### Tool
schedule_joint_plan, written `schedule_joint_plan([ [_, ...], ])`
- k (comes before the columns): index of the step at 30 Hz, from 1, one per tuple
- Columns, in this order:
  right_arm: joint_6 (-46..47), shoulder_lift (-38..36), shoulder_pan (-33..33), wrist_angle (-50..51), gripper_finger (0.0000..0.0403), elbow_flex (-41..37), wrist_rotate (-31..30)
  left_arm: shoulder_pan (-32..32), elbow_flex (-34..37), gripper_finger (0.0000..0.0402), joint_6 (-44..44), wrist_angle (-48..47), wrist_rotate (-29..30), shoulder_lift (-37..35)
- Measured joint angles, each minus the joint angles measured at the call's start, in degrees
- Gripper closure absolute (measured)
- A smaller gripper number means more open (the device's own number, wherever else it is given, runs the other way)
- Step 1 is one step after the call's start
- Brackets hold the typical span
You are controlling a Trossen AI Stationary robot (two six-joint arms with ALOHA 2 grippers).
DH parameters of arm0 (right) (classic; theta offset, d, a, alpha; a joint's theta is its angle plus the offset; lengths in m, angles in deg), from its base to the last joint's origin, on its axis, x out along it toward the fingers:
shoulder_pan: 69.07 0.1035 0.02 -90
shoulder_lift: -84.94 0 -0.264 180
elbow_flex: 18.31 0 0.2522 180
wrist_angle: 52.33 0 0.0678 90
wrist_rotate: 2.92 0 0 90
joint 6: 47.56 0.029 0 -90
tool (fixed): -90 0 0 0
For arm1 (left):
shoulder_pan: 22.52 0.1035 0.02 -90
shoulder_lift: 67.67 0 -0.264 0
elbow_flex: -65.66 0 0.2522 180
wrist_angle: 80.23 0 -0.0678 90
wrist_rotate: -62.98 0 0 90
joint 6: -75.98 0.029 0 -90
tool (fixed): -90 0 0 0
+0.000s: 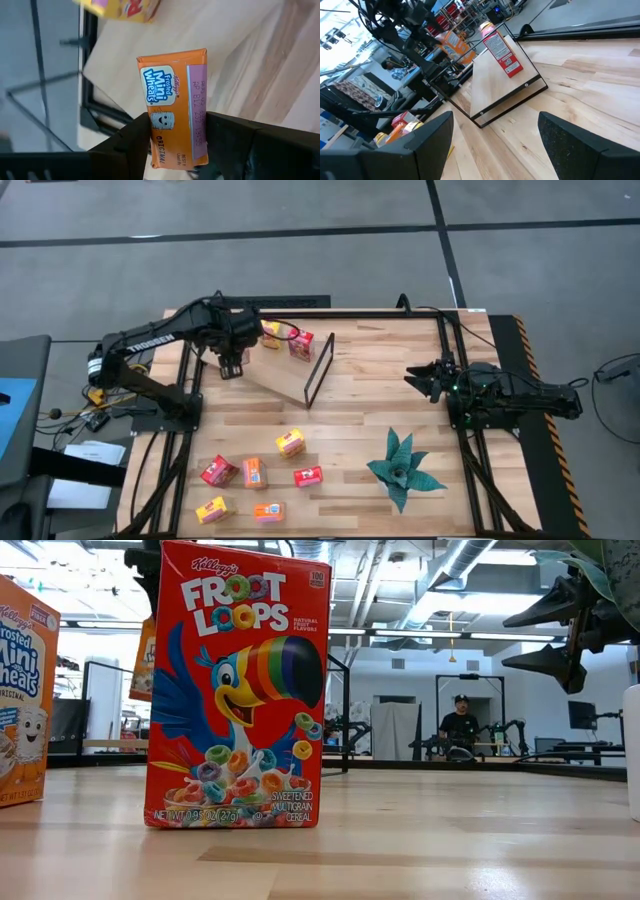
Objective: Stack cereal on shelf
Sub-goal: Put the top orange cereal box on the shelf
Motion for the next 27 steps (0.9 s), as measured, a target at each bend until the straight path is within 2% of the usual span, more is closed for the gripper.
schedule_joint_plan([
  [3,0.0,0.0,0.0,0.0,0.0086,0.0,-0.2,1.8,0.0,0.0233,7.8,1.6,-1.8,0.0],
  [8,0.0,0.0,0.0,0.0,0.0086,0.0,-0.2,5.5,0.0,0.0233,16.1,4.7,-3.1,0.0],
  [12,0.0,0.0,0.0,0.0,0.0086,0.0,-0.2,8.9,0.0,0.0233,22.4,6.5,-7.0,0.0],
  [27,-0.1,0.0,0.0,0.3,0.0086,0.0,-3.2,19.7,1.5,0.0233,35.4,11.8,-10.2,0.0],
])
